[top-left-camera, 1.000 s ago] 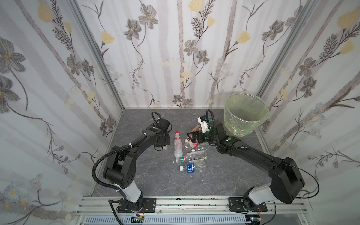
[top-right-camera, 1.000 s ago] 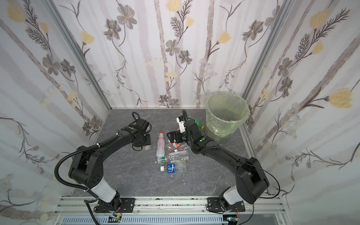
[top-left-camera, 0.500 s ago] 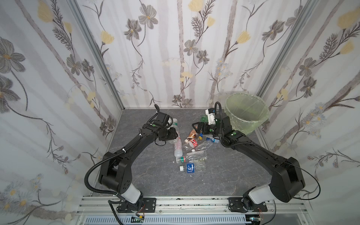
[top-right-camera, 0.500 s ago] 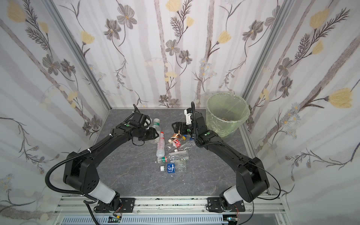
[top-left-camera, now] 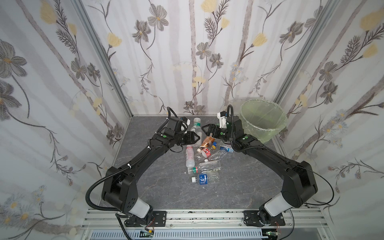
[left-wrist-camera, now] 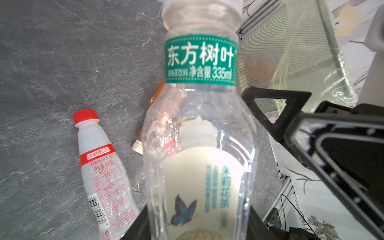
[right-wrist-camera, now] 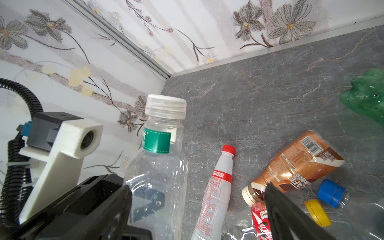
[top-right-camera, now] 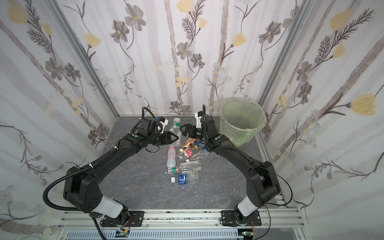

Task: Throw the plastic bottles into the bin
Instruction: 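Bring the bottle toward the right gripper while the right gripper closes on it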

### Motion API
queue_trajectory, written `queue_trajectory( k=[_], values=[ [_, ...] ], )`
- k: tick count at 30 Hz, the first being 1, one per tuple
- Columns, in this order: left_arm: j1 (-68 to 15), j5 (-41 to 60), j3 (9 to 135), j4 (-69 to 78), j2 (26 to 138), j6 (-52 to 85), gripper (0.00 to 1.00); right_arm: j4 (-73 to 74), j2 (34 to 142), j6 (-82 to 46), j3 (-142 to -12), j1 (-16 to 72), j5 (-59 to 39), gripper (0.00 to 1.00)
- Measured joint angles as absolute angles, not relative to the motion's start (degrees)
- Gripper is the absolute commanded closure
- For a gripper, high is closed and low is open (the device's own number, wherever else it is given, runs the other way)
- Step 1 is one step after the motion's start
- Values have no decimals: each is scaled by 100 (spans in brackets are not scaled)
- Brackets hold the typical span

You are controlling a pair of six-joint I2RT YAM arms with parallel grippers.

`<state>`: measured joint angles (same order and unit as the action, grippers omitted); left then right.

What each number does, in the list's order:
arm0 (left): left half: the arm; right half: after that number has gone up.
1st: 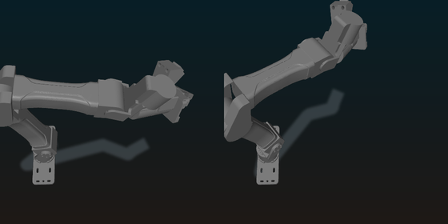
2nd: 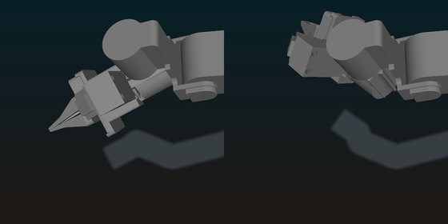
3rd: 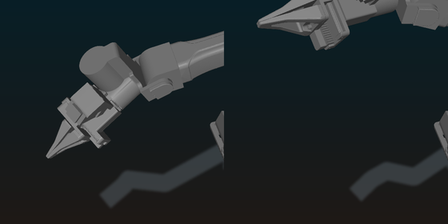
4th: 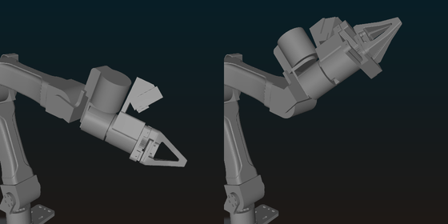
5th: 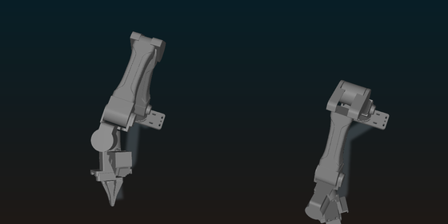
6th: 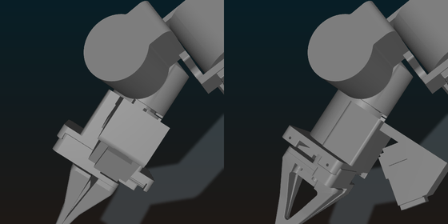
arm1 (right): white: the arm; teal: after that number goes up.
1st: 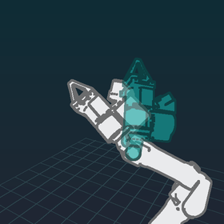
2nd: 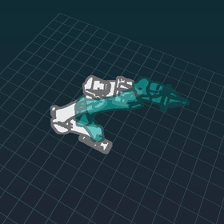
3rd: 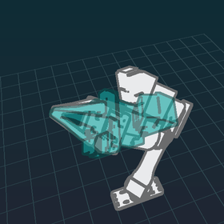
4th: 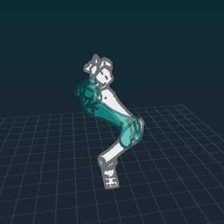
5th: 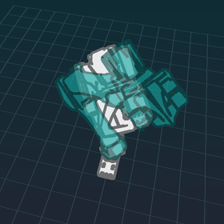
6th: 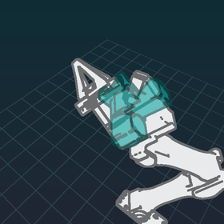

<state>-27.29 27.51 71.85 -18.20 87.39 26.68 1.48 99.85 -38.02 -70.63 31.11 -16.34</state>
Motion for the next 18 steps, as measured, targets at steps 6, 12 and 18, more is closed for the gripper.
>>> queue_trajectory(
  k=[6, 12, 18],
  values=[
    [-2729, 2877, 7172, -1518, 8772, 2698, 54, 246, 10123, -3962, -7225, 3247, -1750, 8],
    [-2727, 2932, 7032, -1343, 8779, 2700, 54, 285, 10324, -4049, -7426, 3352, -1820, 9],
    [-2729, 2941, 6921, -1293, 8764, 2720, 54, 290, 10497, -4117, -7609, 3411, -1903, 13]
  ],
)
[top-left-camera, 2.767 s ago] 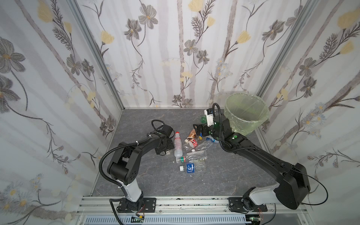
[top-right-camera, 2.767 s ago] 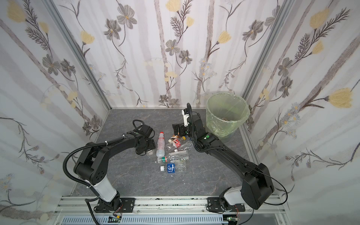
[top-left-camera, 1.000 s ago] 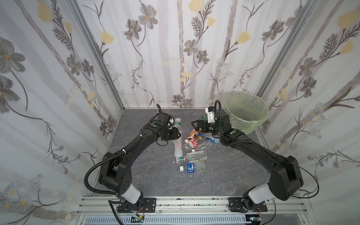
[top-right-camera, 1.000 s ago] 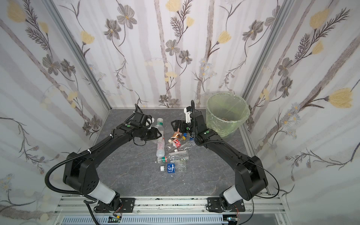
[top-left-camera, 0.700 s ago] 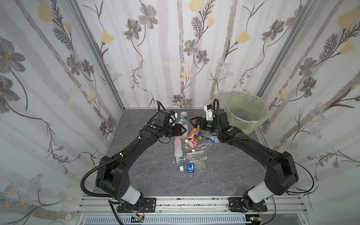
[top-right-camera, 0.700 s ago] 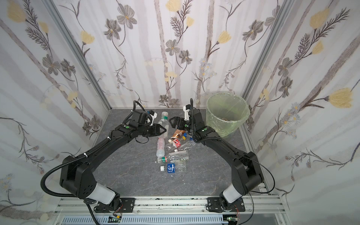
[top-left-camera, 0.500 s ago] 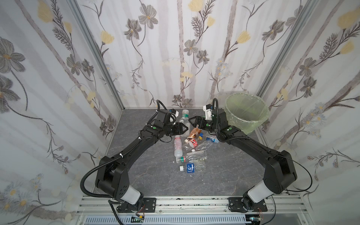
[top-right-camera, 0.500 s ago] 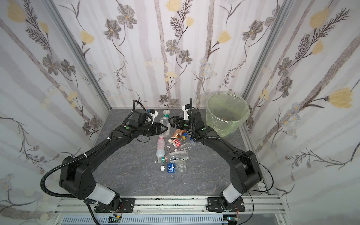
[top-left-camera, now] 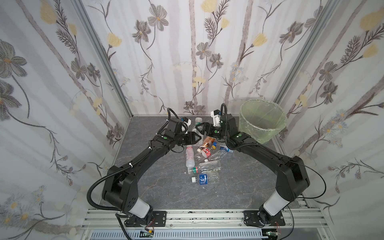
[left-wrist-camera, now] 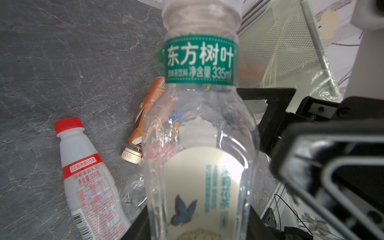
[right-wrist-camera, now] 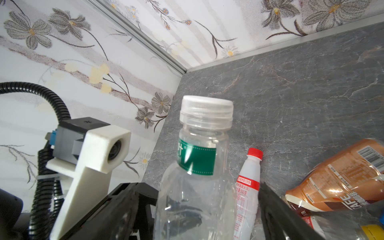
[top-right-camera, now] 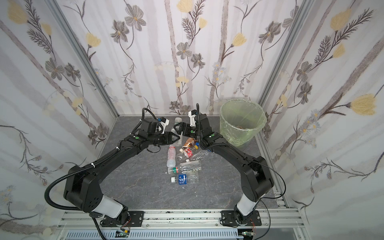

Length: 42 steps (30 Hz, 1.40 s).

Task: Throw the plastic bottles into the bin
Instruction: 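Bring the bottle toward the right gripper while the right gripper closes on it, then carry the green-labelled bottle over the bin with the right gripper and release it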

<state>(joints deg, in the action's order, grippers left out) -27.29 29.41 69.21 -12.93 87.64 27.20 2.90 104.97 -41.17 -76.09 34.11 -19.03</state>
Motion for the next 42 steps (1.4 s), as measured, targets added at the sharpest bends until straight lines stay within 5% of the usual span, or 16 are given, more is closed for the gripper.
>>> queue_trajectory(
  k=[8, 17, 26, 34, 39, 42],
  values=[
    [-2729, 3013, 6886, -1133, 8757, 2766, 54, 296, 10669, -4156, -7660, 3439, -1959, 19],
    [-2733, 3022, 6731, -1007, 8744, 2895, 53, 322, 10798, -4156, -7677, 3452, -1988, 36],
    [-2733, 2985, 6672, -902, 8737, 2926, 38, 349, 10807, -4248, -7686, 3435, -2027, 51],
    [-2733, 2980, 6530, -792, 8672, 2963, 23, 250, 10910, -4143, -7874, 3240, -1931, 52],
    [-2733, 2930, 6357, -799, 8547, 2982, 1, 14, 10951, -3953, -8143, 3033, -1865, 53],
    [-2733, 2867, 6351, -794, 8471, 2987, 0, -183, 10949, -3789, -8346, 2902, -1732, 54]
  ],
)
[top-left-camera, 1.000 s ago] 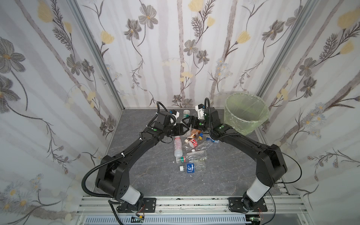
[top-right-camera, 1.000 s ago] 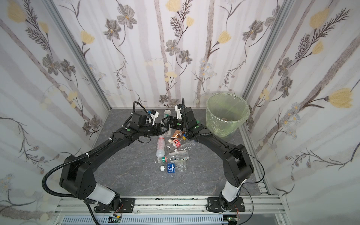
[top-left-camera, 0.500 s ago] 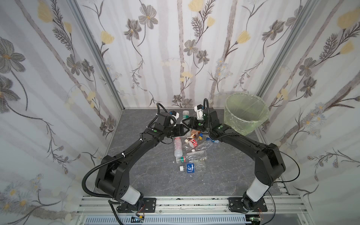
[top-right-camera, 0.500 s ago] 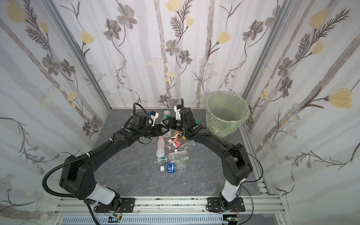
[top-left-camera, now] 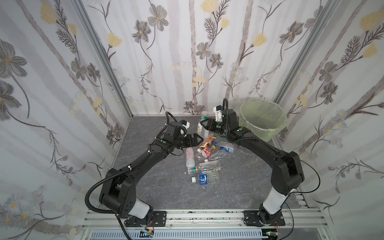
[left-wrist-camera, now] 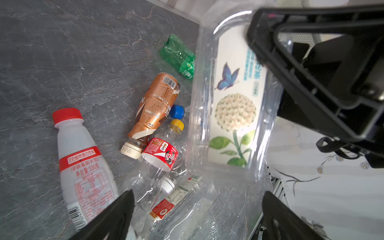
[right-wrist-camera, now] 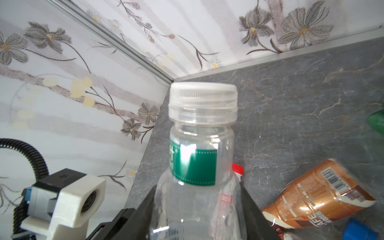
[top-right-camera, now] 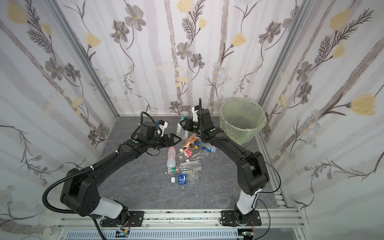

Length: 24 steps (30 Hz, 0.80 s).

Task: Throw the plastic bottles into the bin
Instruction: 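Carry the green-labelled bottle over the bin with the right gripper and release it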

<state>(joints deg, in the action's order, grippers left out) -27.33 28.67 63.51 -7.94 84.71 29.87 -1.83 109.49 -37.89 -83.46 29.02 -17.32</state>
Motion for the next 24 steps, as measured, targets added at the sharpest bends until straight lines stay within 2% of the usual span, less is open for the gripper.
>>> queue_trajectory(
  k=[8, 19, 24],
  values=[
    [-2991, 2847, 6976, -799, 8536, 2849, 0, -1345, 10558, -3068, -9080, 2488, -1387, 54],
    [-3719, 2650, 8663, -716, 9301, 2416, 0, -2755, 8991, -2265, -9959, 1623, -176, 54],
    [-3879, 2659, 8943, -709, 9467, 2296, 0, -2965, 8038, -2084, -10405, 1096, 469, 56]
  ],
)
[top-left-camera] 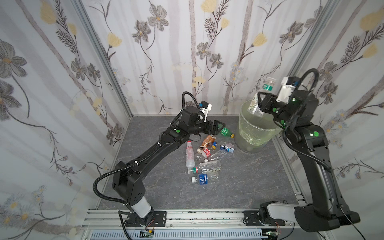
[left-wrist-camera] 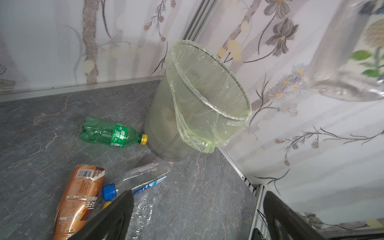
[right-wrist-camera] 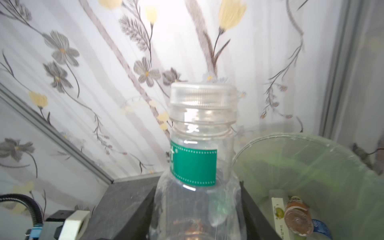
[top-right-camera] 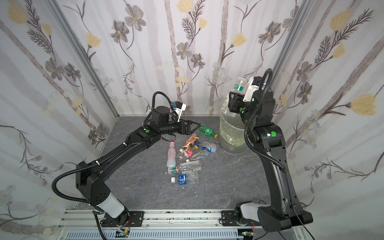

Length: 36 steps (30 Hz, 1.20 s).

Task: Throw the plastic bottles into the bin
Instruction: 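Carry the green-labelled bottle over the bin with the right gripper and release it, then grasp the white red-capped bottle with the left gripper while the right returns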

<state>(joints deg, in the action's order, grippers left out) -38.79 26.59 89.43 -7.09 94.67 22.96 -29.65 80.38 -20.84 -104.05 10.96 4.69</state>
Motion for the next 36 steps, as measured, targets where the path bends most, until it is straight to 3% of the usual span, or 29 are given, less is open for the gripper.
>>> queue_trajectory(
  k=[9, 11, 13, 17, 25, 36],
  values=[
    [-3918, 2707, 8897, -714, 9408, 2239, 0, -3168, 7738, -1831, -11102, 344, 1210, 53],
    [-3927, 2705, 8831, -711, 9356, 2224, 0, -3070, 7990, -1833, -11008, 174, 1175, 42],
    [-3927, 2705, 8746, -714, 9299, 2206, 0, -3059, 8444, -1837, -10768, 1, 1000, 23],
    [-3927, 2698, 8547, -714, 9150, 2196, 0, -3588, 9426, -1857, -10536, -185, 652, 1],
    [-3927, 2650, 8340, -711, 9087, 2185, 0, -3472, 8687, -1922, -10259, -189, 489, 0],
    [-3938, 2471, 8038, -709, 9083, 2272, 0, -3323, 8473, -1922, -9826, 16, 239, 0]
  ],
)
